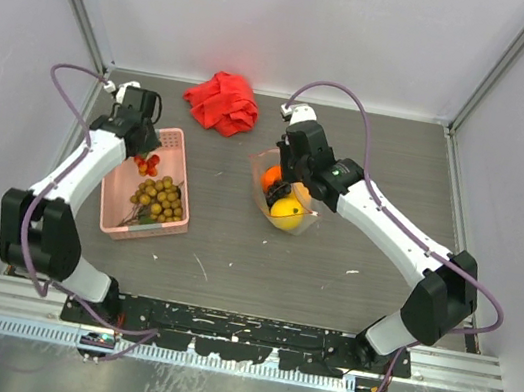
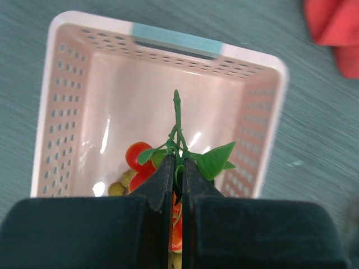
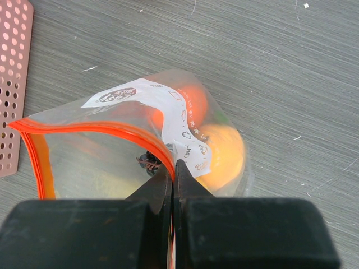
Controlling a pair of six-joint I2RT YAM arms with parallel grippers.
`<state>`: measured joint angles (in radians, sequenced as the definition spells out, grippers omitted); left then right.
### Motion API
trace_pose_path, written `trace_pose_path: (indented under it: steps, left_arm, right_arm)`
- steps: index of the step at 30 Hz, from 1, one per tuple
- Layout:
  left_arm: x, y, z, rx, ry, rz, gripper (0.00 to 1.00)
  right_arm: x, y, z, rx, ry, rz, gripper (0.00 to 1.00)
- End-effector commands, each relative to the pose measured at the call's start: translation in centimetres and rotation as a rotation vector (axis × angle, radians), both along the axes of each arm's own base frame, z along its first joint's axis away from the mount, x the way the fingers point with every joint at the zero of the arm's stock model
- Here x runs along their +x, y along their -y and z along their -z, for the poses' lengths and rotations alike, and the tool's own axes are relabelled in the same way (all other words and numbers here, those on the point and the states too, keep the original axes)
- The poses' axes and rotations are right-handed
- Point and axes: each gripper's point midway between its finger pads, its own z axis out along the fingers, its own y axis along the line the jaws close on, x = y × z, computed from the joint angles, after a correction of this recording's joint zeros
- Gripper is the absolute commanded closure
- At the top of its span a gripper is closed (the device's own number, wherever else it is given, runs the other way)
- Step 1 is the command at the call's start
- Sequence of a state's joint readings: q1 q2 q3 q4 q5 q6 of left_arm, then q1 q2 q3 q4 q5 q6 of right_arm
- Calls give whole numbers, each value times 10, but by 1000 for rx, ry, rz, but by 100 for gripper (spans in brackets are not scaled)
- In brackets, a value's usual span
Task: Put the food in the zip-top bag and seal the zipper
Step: Pick up the fake fruit from the bin, then place the fake fruit in the zipper food storage bag.
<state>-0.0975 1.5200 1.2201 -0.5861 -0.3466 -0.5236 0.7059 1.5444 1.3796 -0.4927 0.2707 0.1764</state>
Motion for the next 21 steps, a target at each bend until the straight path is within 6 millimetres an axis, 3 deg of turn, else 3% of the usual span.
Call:
trace_pose_path:
  steps: [1, 9, 14, 21]
  left_arm:
    - [8, 33, -57, -58, 236, 128, 100]
    - [-14, 102, -130, -181, 533, 392, 100]
    - [-37, 151, -159, -281, 643, 583, 100]
    - [-81, 217, -198, -294, 875, 925, 100]
  right_arm:
    - [6, -7, -34, 80, 76, 9, 100]
    - [4, -7, -36, 85, 71, 11, 100]
    - [3, -7, -37, 90, 71, 11, 100]
    - [3, -5, -39, 91, 75, 16, 100]
